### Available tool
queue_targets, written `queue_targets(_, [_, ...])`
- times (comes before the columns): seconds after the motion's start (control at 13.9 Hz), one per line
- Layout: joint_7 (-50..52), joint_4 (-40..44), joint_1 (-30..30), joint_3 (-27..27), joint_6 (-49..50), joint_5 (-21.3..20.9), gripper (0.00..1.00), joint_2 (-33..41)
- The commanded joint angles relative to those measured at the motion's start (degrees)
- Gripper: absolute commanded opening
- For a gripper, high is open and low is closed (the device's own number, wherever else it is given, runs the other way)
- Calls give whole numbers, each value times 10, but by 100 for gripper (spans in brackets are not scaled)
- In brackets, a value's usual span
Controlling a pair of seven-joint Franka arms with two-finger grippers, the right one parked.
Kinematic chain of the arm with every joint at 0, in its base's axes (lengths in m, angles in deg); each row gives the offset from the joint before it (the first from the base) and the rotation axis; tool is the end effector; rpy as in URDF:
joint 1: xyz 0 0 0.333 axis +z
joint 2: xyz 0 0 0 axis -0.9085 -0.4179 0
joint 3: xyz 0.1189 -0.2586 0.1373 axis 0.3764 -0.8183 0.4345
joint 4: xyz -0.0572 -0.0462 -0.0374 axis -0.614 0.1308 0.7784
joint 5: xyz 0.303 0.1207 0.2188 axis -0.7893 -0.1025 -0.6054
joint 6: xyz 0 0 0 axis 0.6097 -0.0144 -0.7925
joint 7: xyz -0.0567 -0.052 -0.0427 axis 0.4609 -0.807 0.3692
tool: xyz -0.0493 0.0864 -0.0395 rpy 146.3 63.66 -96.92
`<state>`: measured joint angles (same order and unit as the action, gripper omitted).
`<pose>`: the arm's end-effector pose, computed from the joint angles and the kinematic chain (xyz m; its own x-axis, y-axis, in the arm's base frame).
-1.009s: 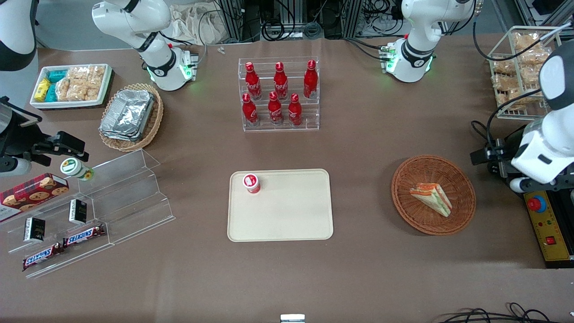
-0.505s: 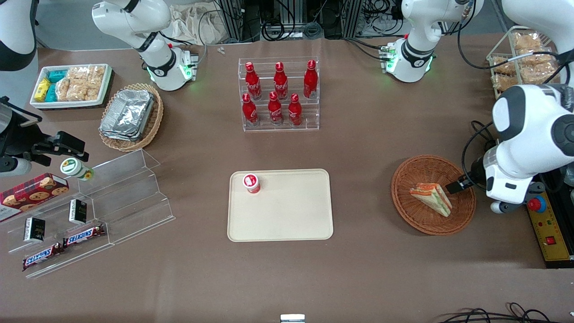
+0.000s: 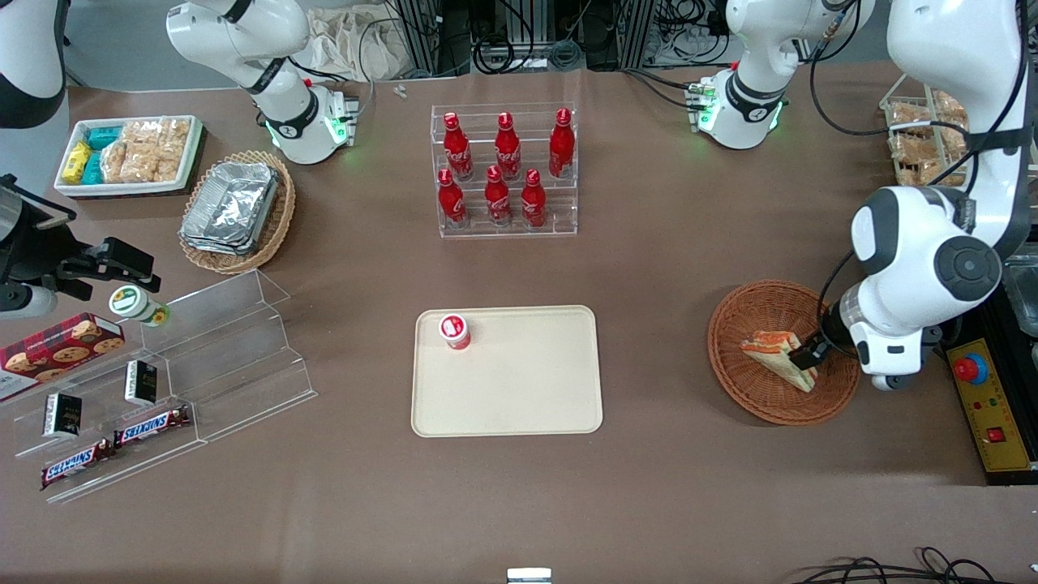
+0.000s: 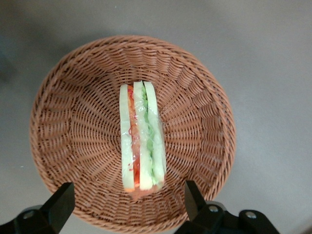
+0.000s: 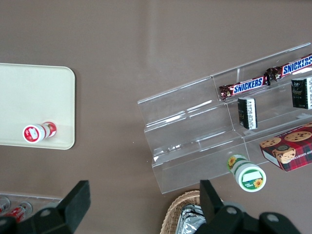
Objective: Place sandwich from basket to tray
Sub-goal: 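Close the left gripper on the sandwich's upright edge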
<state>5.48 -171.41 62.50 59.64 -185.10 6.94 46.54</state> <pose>0.6124 -0.0317 0.3301 0.6964 0.7171 -0.0278 0.7167 -0.6969 -0.0256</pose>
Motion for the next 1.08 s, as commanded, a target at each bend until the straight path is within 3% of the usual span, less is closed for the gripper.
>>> queue_targets(0.0, [29,-2,-2,1,-23,5,100,-22])
queue_targets(0.79, [121,-21,-3,-2,-85,6,100,-74])
queue_targets(0.86, [121,-20,-2,-6,-90,7,95,-76])
queue_targets(1.01, [152,-9,-2,-7,-90,6,40,-86])
